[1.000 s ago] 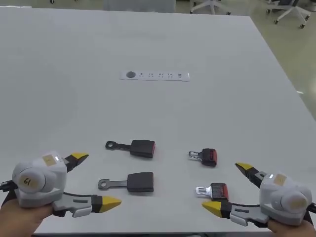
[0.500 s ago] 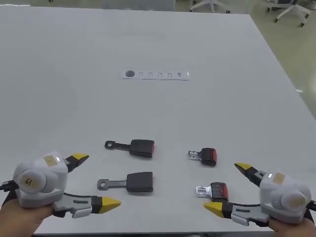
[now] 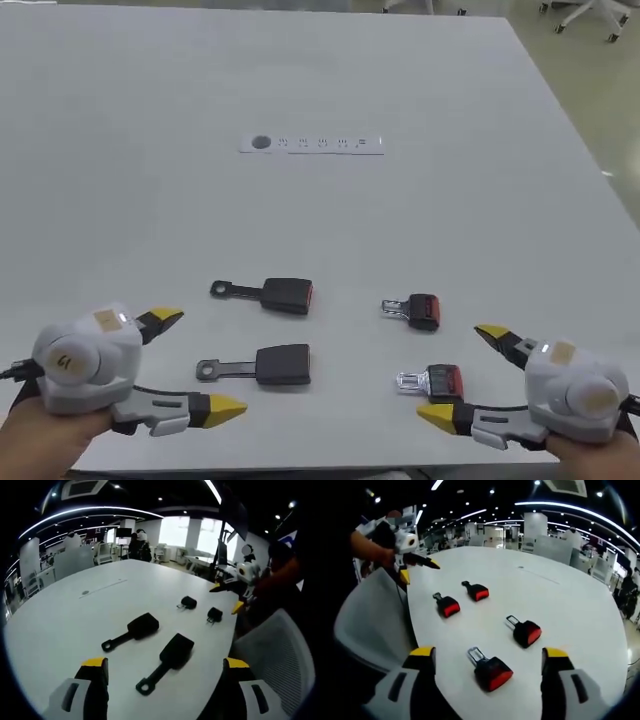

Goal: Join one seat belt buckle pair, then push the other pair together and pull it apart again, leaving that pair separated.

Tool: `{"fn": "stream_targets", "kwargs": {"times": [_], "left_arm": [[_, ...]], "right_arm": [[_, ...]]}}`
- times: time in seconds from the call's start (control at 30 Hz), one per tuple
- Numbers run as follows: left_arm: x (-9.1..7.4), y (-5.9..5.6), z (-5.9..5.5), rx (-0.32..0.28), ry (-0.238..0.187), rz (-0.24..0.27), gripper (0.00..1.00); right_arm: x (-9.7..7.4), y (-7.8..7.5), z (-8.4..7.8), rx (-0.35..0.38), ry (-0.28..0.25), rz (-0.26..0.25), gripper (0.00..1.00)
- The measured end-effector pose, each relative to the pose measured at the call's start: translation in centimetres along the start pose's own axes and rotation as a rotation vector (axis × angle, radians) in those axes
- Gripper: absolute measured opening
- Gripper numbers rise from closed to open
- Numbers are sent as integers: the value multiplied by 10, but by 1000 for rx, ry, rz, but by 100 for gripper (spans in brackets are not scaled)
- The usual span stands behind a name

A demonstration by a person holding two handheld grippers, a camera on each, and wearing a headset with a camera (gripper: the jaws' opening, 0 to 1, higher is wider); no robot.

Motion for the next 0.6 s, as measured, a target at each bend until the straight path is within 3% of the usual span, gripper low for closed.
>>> {"fn": "stream_targets", "kwargs": {"times": [0.6], "left_arm": [[24, 7, -2, -13, 36, -35, 94]], "right_arm": [[14, -9, -11, 18, 40, 28, 86]]}}
Point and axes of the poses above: the centre of the closed fingertips' face, and the gripper's own axes: x roughly forward along the fingers, y roughly to its left, z roughly out of its top, the point moved 4 cm from there along -x, roughly backward along the fingers, and after that the axes turned 1 degree about z, right-handed, at the moved point
